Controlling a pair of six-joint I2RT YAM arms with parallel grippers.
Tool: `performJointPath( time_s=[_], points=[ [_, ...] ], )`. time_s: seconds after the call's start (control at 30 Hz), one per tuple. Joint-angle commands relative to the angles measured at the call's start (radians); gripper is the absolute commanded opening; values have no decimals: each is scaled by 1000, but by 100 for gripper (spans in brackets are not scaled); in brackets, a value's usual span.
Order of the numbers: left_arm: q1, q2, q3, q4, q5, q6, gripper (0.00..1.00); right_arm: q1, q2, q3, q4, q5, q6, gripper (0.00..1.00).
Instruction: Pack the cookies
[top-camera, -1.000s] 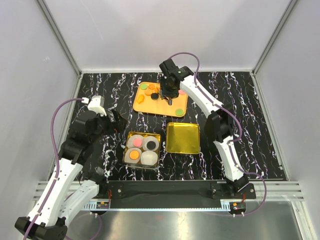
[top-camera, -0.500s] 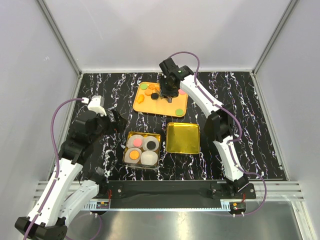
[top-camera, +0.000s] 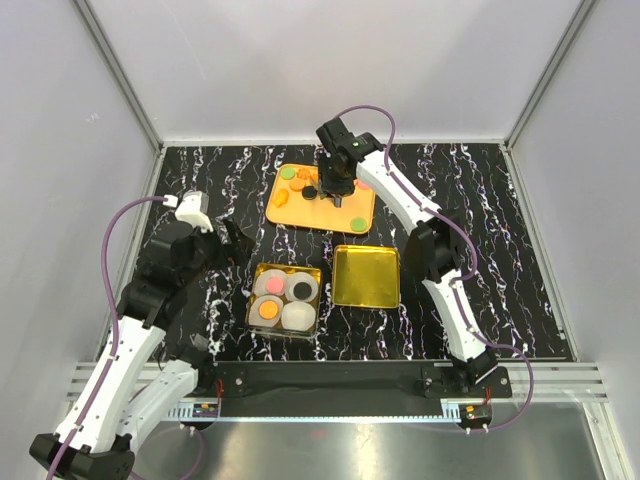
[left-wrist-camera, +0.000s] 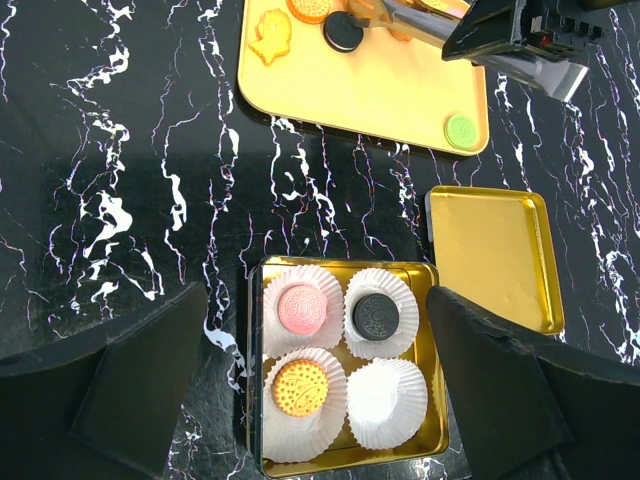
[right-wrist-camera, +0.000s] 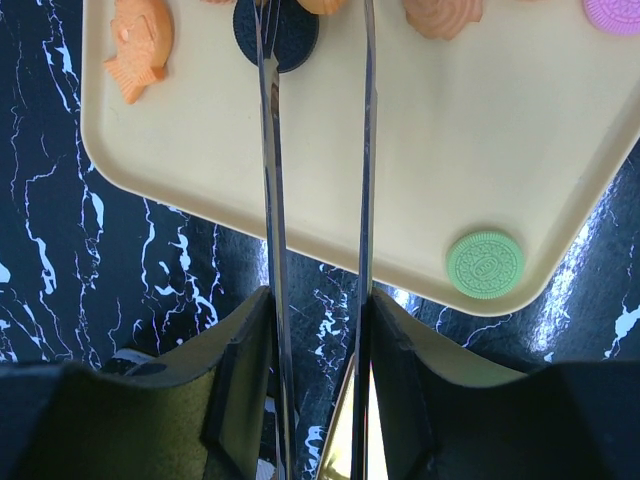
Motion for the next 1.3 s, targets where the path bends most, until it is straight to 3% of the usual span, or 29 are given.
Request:
performJointPath(
  time_s=[0.0, 0.33, 1.27],
  points=[
    [6, -9, -1, 51, 10, -3, 99, 8, -4, 48, 6, -22, -3, 47],
    [6, -9, -2, 51, 8, -3, 99, 10, -36, 37, 8, -19, -6, 39],
    [6, -9, -3, 51, 10, -3, 99, 11, -306, -265, 115, 13, -21, 39]
  ],
)
